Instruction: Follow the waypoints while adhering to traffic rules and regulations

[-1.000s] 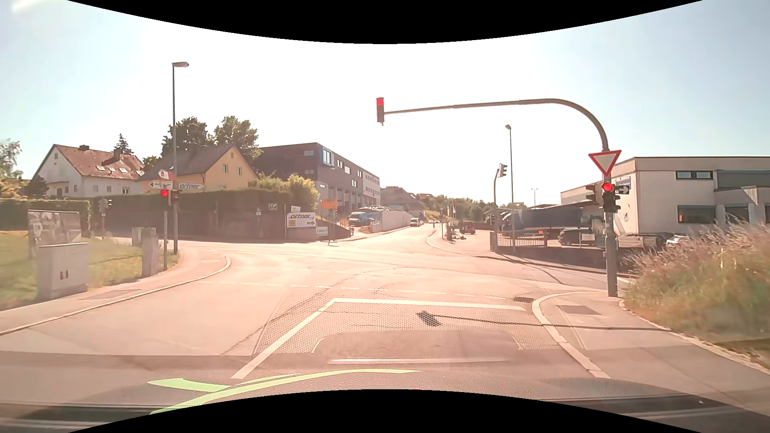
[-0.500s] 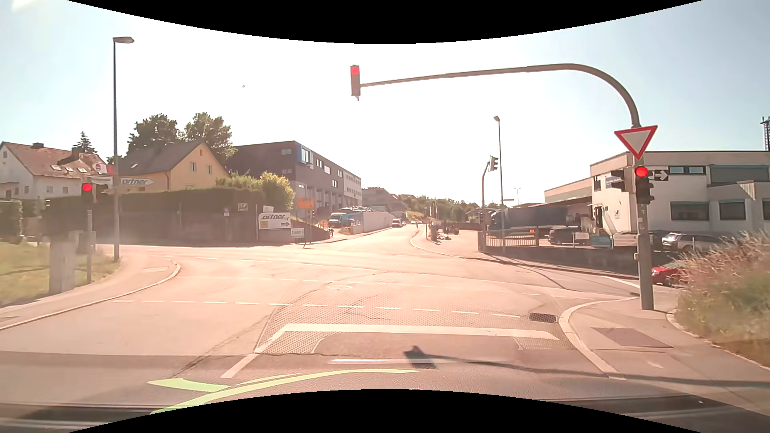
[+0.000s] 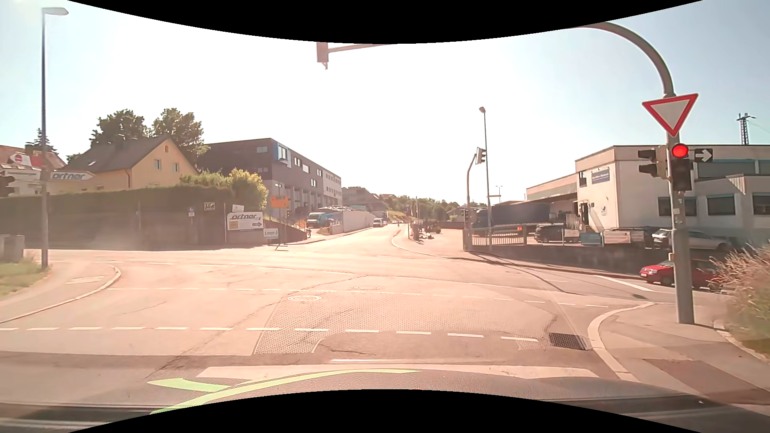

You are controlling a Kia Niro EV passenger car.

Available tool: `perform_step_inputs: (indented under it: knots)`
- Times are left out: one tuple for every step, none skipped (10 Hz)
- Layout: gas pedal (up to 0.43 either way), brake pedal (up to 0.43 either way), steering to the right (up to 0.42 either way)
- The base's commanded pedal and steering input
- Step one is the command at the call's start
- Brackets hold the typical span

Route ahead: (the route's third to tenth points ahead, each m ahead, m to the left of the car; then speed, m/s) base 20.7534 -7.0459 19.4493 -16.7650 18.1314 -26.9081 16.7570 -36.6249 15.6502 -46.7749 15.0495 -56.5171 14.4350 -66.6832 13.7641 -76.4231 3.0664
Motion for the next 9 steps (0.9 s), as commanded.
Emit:
perform_step_inputs:
  knots:
    - [0.0, 0.28, 0.142]
    - [0.0, 0.28, 0.154]
    - [0.0, 0.28, 0.162]
    - [0.0, 0.28, 0.169]
    - [0.0, 0.28, 0.171]
    - [0.0, 0.274, 0.172]
    - [0.0, 0.28, 0.171]
    - [0.0, 0.274, 0.173]
    - [0.0, 0.28, 0.175]
